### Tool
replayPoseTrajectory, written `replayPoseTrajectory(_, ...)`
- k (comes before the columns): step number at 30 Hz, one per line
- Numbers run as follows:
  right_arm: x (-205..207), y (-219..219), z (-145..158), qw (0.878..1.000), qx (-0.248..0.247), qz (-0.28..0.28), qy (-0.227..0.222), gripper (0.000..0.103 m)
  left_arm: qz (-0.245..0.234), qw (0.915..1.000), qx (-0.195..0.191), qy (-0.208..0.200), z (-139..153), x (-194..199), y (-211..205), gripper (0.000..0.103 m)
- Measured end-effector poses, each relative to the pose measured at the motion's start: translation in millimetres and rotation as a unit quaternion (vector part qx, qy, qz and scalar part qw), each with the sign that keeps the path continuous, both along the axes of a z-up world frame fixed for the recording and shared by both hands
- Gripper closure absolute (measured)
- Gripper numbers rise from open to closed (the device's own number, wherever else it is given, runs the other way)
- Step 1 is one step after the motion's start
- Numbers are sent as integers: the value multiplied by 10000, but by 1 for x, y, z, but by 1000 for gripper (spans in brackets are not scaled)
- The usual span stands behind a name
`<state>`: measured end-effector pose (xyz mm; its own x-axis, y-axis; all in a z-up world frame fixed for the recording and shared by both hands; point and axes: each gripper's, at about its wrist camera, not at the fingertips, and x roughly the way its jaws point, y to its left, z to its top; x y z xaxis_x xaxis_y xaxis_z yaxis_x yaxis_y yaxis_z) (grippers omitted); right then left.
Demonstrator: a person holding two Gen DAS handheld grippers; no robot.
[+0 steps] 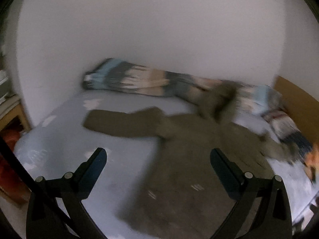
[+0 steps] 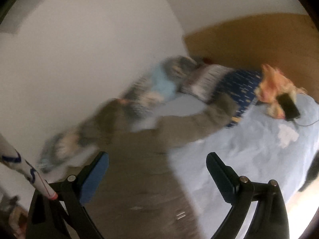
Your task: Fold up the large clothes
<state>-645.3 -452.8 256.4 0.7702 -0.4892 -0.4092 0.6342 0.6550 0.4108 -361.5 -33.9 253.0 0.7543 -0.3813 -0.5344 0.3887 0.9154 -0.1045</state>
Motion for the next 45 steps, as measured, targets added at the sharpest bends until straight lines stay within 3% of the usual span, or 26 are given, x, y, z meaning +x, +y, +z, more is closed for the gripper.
replayPoseTrajectory(3,-16,56,11,9987,-92,366,-357,3,-426,9991,38,-5,-6,-64,-24,0)
replayPoseTrajectory(7,-28,112,7,9922,445,1006,-580,3,-627,9978,225,-18,-14,-132,-41,0)
replayPoseTrajectory(12,-39,154,14,9944,-71,1001,-342,3,-519,9963,630,-257,-20,-166,-48,0)
replayPoseTrajectory(15,-41,185,23,9939,-417,1002,-204,3,-484,9953,809,-229,-22,-164,-51,0)
replayPoseTrajectory(20,-35,202,19,9896,-745,1234,-14,1,-296,9956,848,-265,-22,-160,-39,0)
replayPoseTrajectory(32,-19,199,-1,9895,-598,1218,504,1,-153,9960,871,-99,-31,-152,-34,0)
replayPoseTrajectory(45,-13,200,-6,9887,-540,1233,663,1,-105,9961,880,-27,-32,-150,-36,0)
